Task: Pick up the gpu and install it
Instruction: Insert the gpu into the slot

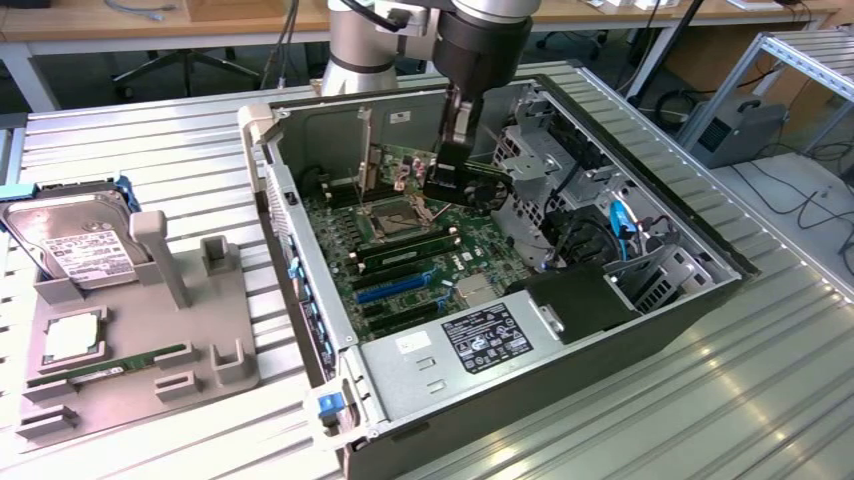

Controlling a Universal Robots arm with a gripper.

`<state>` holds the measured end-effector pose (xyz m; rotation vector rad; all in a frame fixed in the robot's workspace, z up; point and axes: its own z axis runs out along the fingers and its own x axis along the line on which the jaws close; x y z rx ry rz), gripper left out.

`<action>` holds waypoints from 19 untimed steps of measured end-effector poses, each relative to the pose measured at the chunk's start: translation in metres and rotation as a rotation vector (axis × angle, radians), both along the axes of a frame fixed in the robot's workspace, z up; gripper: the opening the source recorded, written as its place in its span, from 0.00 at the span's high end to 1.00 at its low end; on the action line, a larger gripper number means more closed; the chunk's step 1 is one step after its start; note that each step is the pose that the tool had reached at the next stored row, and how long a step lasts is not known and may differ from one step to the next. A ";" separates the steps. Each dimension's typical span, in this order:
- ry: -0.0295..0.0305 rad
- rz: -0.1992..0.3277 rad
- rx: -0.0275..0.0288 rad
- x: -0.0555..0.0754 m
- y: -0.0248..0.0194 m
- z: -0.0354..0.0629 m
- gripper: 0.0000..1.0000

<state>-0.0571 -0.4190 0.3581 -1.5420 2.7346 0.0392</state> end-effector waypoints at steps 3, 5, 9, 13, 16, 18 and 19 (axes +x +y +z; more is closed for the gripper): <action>0.0000 0.005 -0.0002 0.000 0.0000 -0.0001 0.73; 0.0000 0.008 -0.0004 0.000 0.0000 -0.0002 0.73; 0.0000 0.016 -0.0007 0.000 0.0000 -0.0003 0.73; 0.0000 0.026 -0.0011 0.000 0.0000 -0.0005 0.73; 0.0000 0.030 -0.0013 0.000 0.0000 -0.0006 0.73; 0.0000 0.035 -0.0014 0.000 0.0000 -0.0007 0.73; -0.0001 0.037 -0.0015 0.000 0.0000 -0.0007 0.73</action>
